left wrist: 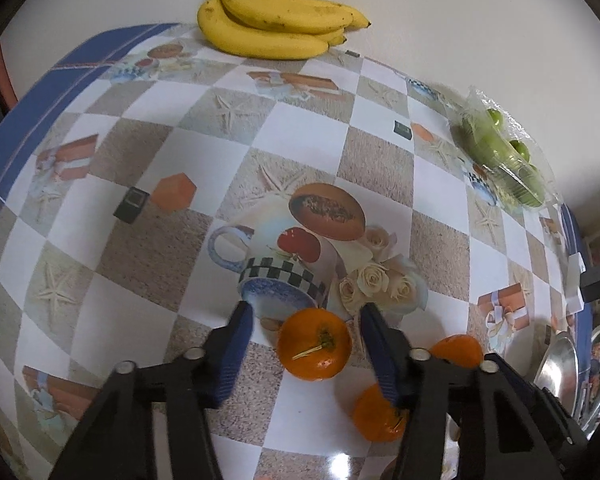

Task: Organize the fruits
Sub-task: 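Grasp an orange with the left tool while the right tool grasps another orange, then carry both oranges into the steel bowl and open both tools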

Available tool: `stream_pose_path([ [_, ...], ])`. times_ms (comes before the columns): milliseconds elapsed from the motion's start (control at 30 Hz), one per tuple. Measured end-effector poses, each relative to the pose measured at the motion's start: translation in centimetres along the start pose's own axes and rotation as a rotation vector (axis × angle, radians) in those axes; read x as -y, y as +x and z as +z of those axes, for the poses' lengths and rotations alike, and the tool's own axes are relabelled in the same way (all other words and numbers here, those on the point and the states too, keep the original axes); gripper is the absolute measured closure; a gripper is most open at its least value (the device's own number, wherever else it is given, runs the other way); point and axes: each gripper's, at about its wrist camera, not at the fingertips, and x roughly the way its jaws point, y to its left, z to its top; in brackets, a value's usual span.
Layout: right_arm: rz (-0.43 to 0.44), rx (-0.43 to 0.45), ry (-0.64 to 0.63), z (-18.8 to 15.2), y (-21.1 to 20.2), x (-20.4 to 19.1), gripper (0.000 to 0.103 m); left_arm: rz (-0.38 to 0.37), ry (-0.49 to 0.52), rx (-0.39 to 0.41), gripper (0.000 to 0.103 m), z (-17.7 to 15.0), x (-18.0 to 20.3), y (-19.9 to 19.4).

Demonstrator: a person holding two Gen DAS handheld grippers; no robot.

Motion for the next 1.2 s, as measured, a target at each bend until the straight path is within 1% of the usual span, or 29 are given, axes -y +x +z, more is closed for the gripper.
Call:
stream_pose_path([
  [67, -0.001, -0.003, -0.002, 0.0, 0.2, -0.1, 0.039, -0.003, -0.003, -0.004, 0.057, 0.0, 0.0, 0.2],
  [133, 0.005, -0.007, 0.001, 0.0, 0.4, -0.1, 0.047, -0.017, -0.003, -0.006, 0.064, 0.1, 0.0, 0.3],
  [200, 0.005, -0.008, 0.004, 0.1, 0.5, -0.1, 0.051, -0.013, 0.000, -0.005, 0.064, 0.1, 0.2, 0.2],
  [233, 0.007, -0.008, 0.006, 0.1, 0.5, -0.1, 0.059, -0.010, 0.003, -0.004, 0.064, 0.1, 0.2, 0.2],
  [267, 0.016, -0.009, 0.010, 0.1, 0.5, -0.1, 0.061, -0.010, 0.004, -0.003, 0.064, 0.1, 0.3, 0.2],
  [500, 0.019, -0.006, 0.018, 0.2, 0.1, -0.1, 0.062, -0.017, -0.008, 0.008, 0.064, 0.2, 0.2, -0.3],
  [733, 0.013, 0.007, 0.031, -0.2, -2.1, 0.0, 0.062, -0.023, -0.012, 0.033, 0.065, 0.0, 0.4, -2.6],
  [900, -0.002, 0.014, 0.033, -1.0, -4.4, 0.0, 0.062, 0.012, 0.018, 0.043, 0.065, -1.2, 1.0, -4.3],
  [1033, 0.011, 0.026, 0.032, -1.8, -6.1, 0.0, 0.062, 0.033, 0.024, 0.062, 0.065, -2.0, 0.9, -6.1],
  [1200, 0.003, 0.053, 0.035, -2.9, -8.5, 0.2, 0.062, 0.049, 0.028, 0.078, 0.065, -3.3, 0.7, -7.8],
])
